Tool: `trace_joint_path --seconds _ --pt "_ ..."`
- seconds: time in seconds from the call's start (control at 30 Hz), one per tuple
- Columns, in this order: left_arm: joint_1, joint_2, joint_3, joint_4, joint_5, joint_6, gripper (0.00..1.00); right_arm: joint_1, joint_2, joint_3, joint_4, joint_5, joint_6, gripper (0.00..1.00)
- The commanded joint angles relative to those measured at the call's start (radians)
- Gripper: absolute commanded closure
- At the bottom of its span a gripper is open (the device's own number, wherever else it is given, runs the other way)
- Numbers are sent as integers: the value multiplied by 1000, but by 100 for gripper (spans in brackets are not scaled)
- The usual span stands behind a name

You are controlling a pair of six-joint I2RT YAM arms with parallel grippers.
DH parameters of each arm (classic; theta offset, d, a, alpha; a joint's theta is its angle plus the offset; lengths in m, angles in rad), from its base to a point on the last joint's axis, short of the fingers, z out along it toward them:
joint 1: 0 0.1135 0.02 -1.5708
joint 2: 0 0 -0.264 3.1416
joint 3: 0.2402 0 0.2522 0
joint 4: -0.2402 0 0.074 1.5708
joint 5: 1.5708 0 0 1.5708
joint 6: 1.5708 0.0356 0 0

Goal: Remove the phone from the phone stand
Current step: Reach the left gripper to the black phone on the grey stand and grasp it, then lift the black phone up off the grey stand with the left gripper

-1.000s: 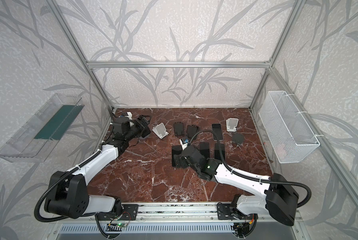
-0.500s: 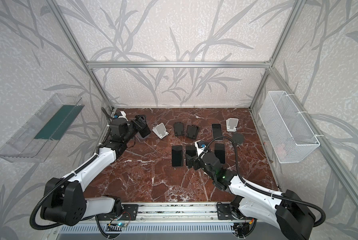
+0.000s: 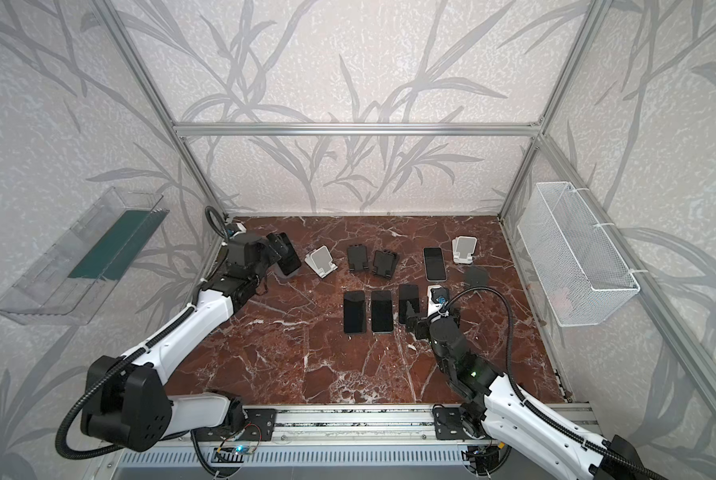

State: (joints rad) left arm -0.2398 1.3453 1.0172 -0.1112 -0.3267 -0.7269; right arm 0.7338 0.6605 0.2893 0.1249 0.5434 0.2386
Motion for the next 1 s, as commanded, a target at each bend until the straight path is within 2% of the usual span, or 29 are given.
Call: trace_joint_path --seconds 0.0,0.1,0.13,0.17,0.23,0.3,0.37,0.43,0.47,0.6,0.73,0.77,0.97 --pt "-32 47 115 -214 -185 28 1 12 42 45 -28 -13 12 1" --pt "-47 85 137 -176 -266 48 1 89 166 15 54 63 13 1" --pt "-56 105 168 -193 -312 61 5 105 203 -10 116 85 11 1" --pt "-72 140 220 -244 -385 75 6 108 231 -32 196 100 10 1" --pt "-99 216 325 -337 -504 86 6 107 251 -33 226 98 22 1" --pt "-118 300 420 -423 -556 48 4 107 247 -29 220 106 18 1" --pt "-158 386 517 -503 -689 5 1 106 221 -43 215 117 32 1" --pt "-192 494 661 -610 -777 -6 1 101 214 -77 281 128 34 1" --pt "-205 555 754 -704 -809 -57 1 101 215 -84 301 144 30 1" --pt "-207 748 1036 -1028 -788 -282 1 101 204 -88 317 237 -6 1" --pt "-212 856 1165 -1200 -780 -421 1 101 176 -106 339 243 -21 1" --pt "-214 865 1169 -1215 -778 -444 1 101 175 -106 341 243 -24 1" --pt "-213 820 1025 -1033 -672 -363 1 101 231 -86 350 228 -25 1"
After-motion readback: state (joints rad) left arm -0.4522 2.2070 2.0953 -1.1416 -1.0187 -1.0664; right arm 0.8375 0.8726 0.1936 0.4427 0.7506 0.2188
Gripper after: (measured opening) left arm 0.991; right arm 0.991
